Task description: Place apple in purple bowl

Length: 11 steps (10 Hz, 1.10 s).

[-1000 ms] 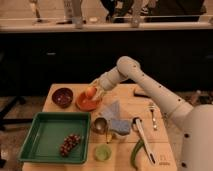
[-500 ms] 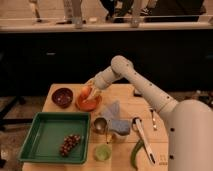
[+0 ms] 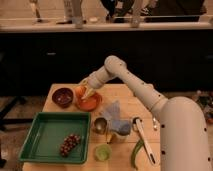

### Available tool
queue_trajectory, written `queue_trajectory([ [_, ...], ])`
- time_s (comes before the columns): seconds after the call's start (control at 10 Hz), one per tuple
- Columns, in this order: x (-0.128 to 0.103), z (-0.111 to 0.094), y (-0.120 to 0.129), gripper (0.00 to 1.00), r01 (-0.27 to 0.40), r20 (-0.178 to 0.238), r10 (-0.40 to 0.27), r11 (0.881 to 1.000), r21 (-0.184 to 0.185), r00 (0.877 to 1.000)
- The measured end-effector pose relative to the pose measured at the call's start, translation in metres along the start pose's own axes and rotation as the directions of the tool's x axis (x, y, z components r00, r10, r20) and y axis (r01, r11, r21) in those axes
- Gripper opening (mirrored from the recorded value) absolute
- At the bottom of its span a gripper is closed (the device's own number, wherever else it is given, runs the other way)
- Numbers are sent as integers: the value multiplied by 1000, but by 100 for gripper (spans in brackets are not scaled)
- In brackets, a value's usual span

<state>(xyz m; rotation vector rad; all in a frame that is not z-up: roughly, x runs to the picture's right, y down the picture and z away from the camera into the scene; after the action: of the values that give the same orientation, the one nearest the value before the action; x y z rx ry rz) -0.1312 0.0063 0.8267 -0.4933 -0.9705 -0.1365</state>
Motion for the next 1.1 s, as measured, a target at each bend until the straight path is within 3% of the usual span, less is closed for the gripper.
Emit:
queue_trajectory([
  [0.5,-4,16,-10,0,32,-18,-31,998,61,999],
  [1.1,-11,40,-33,0,61,-40,-58,995,84,998],
])
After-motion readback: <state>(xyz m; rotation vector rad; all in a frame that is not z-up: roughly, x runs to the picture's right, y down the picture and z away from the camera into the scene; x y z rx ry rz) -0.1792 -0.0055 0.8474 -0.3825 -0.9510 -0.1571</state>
